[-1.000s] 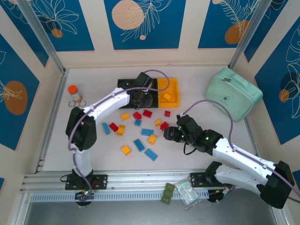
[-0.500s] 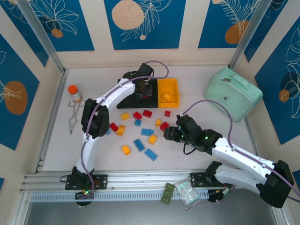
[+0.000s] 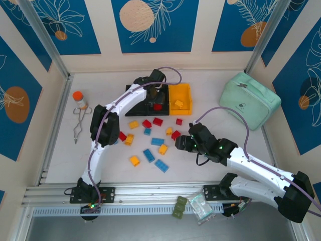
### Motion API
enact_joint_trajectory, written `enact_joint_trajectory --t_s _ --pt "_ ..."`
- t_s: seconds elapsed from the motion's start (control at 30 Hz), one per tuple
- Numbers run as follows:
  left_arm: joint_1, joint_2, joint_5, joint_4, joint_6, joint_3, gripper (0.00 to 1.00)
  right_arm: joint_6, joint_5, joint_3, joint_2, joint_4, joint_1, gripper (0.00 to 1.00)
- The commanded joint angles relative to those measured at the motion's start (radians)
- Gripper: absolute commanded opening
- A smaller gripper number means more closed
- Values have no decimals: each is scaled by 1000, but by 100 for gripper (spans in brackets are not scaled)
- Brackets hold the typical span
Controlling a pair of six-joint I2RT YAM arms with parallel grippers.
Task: Sort the legos into containers by color
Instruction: Place the lego in the container, then pick up the lego from the center of the table.
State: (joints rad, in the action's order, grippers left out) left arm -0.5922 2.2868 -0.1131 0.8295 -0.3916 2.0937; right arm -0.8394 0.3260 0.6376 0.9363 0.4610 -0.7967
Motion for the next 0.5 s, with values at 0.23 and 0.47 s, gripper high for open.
enact_joint_trajectory --t_s 0.23,0.47 --pt "-24 -298 116 -77 -15 -232 52 -4 -4 81 65 73 71 67" --pt "-26 -608 215 -253 -43 -689 56 -33 -30 192 255 112 111 70"
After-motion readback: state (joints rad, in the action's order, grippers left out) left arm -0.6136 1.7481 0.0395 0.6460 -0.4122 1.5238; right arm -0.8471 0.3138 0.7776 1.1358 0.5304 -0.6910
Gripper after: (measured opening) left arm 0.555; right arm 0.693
